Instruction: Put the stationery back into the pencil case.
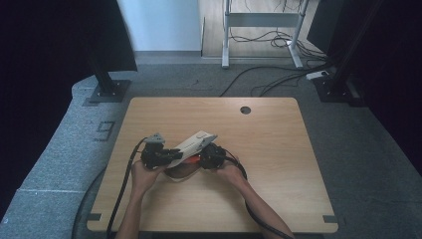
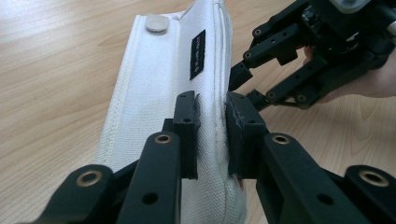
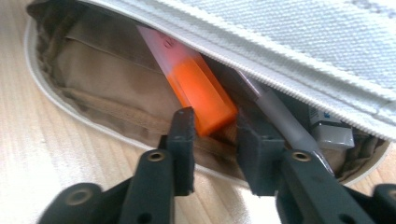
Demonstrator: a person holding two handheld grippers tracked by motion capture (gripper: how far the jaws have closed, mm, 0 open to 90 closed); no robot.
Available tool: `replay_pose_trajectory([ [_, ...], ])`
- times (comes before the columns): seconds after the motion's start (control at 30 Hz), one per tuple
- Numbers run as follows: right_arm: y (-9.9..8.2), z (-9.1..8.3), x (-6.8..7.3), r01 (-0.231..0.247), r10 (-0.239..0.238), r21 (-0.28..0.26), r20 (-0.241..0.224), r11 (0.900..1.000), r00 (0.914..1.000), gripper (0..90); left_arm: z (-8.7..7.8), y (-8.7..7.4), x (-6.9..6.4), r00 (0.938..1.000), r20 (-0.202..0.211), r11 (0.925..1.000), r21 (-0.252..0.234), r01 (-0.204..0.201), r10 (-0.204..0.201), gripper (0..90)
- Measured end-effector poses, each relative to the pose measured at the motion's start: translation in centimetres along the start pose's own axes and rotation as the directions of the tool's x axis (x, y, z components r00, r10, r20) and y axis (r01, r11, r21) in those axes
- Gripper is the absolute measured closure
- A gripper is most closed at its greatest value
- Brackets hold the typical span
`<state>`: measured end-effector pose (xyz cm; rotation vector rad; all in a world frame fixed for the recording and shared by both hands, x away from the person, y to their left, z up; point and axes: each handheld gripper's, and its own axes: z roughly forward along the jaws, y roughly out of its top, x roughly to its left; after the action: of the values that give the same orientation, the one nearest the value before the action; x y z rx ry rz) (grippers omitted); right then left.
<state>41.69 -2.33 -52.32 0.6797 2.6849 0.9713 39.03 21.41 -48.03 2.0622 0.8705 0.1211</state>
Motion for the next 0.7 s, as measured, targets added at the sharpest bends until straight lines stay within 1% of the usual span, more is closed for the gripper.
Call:
replay_pose_trajectory([
  [0.03, 0.0, 0.1, 0.0, 0.002, -0.002, 0.002, 0.002, 1.0000, 1.0000, 68.7, 0.0, 0.0, 0.0, 1.0000, 0.003, 1.0000, 0.001, 0.000, 0.000, 75.1],
  [0.13, 0.0, 0.3, 0.0, -0.002, 0.002, 0.001, 0.001, 1.0000, 1.0000, 68.7, 0.1, 0.0, 0.0, 1.0000, 0.005, 1.0000, 0.004, 0.000, 0.000, 74.7],
  [0.23, 0.0, 0.3, 0.1, 0.004, -0.004, -0.001, 0.001, 1.0000, 1.0000, 69.6, 0.1, 0.0, -0.1, 1.0000, 0.007, 1.0000, 0.006, 0.002, -0.002, 74.4],
  [0.33, 0.0, 0.1, 0.1, 0.002, -0.002, -0.005, -0.012, 1.0000, 0.9999, 69.5, 0.2, -0.1, -0.2, 1.0000, 0.007, 0.9999, 0.010, 0.000, 0.000, 74.0],
  [0.43, 0.1, -0.2, 0.2, 0.005, -0.005, -0.008, -0.018, 1.0000, 0.9998, 67.2, 0.2, -0.1, -0.2, 0.9999, 0.017, 0.9999, 0.011, 0.002, -0.002, 73.4],
  [0.53, 0.0, -0.4, 0.1, 0.005, -0.005, -0.008, -0.013, 1.0000, 0.9999, 63.1, 0.3, -0.2, -0.3, 0.9998, 0.020, 0.9999, 0.015, 0.003, -0.003, 72.9],
  [0.7, -0.5, -1.1, -0.3, -0.011, 0.011, -0.020, -0.002, 0.9997, 0.9999, 60.7, 0.6, -0.3, -0.6, 0.9998, 0.021, 0.9996, 0.028, -0.004, 0.003, 71.6],
])
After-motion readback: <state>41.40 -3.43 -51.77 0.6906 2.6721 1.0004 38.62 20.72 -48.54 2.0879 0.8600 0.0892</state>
